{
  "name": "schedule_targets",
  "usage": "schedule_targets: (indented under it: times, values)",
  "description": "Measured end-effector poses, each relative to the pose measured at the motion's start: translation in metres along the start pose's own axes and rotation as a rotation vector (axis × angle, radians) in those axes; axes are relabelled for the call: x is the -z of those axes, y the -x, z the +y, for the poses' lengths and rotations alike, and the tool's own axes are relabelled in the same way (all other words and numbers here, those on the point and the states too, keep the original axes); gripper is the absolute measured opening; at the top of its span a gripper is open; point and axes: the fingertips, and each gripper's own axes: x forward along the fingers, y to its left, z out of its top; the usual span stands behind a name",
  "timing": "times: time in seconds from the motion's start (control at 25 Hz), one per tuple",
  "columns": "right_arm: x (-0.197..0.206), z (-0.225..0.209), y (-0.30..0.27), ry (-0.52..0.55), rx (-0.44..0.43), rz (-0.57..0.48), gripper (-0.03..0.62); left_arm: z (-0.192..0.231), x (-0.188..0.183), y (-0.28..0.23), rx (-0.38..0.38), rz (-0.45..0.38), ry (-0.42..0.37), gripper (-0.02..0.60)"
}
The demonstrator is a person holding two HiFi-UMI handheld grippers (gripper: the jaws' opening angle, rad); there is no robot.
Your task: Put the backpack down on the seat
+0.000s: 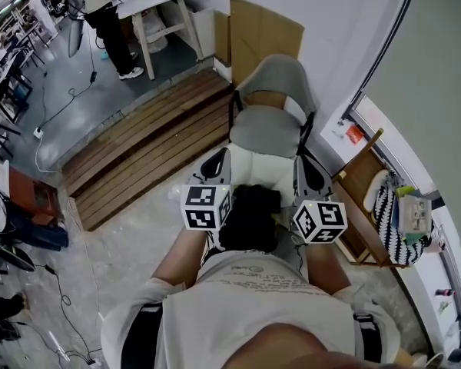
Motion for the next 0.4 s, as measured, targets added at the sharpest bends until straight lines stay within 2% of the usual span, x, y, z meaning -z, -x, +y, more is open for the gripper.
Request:
schedule_targets:
  times: [0.4]
  values:
    - [0.005, 0.008, -0.008, -0.003, -0.022, 0.021, 0.026, 0.012, 0.006, 0.002, -0.020, 0.019, 0.003, 0.021]
